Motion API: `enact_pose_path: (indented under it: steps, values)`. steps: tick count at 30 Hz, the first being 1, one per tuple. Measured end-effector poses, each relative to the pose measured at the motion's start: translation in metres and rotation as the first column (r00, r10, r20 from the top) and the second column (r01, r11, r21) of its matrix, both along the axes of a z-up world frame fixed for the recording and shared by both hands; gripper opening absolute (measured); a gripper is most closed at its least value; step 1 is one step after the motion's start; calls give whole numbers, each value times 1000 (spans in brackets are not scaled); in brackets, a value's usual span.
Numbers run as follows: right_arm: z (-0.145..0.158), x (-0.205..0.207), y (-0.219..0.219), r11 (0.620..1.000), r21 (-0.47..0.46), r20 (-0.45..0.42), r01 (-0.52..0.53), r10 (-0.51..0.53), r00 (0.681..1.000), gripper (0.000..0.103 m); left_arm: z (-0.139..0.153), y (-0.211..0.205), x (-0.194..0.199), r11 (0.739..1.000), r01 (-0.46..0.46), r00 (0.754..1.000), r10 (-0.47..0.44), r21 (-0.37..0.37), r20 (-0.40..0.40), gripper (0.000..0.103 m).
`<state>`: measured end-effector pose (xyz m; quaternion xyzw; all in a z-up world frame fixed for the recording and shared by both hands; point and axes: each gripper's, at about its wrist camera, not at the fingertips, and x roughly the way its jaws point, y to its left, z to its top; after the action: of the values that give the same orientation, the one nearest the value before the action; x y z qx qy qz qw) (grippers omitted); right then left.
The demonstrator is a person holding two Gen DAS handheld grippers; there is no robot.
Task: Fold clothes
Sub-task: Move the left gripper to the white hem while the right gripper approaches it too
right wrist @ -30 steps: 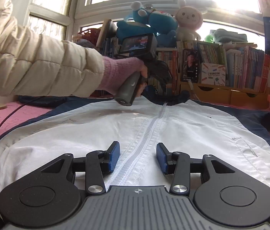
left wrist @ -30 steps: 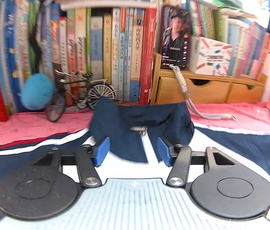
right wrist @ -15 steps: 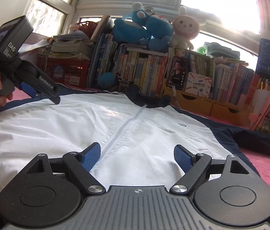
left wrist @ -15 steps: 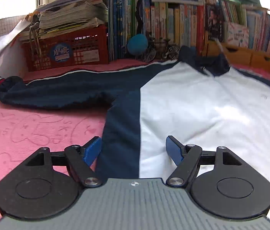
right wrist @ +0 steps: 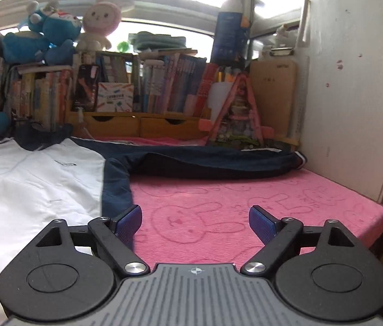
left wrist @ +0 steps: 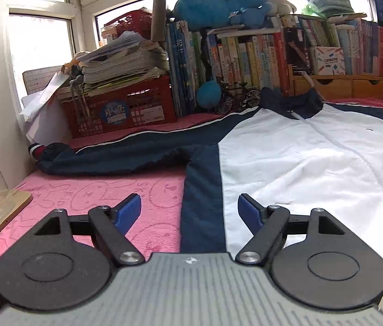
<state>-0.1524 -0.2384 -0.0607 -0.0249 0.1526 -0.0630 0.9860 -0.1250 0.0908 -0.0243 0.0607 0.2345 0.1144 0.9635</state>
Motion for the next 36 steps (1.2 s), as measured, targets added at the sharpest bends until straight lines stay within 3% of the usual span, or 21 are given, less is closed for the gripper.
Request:
enact_pose_path:
  steps: [2,5,8,10,14,23,36]
  values:
    - [6,1,24,987,28,-32,-157,158,987,89,6,-14,1,998,57,998,-58,-24,-27,83]
    - [18,8,56,929,61,-125,-365,370,921,90,9,-30,7,982,145,981,-159,-120,-112,83]
    - [33,8,71,862,80,-191,-500,506,841,94,8,-37,14,961,159,951,-211,-228,-225,83]
    - [40,5,75,836,91,-213,-541,547,810,95,5,-43,13,954,150,938,-220,-259,-269,83]
    - [50,2,74,822,107,-274,-560,566,778,97,5,-51,4,968,125,932,-189,-217,-308,83]
    - [58,-21,64,867,35,-400,-498,468,788,101,9,-54,-20,973,53,903,-143,-227,-404,97]
    - [50,-51,79,838,65,-468,-542,505,725,101,2,-68,-54,979,29,881,-121,-203,-457,100]
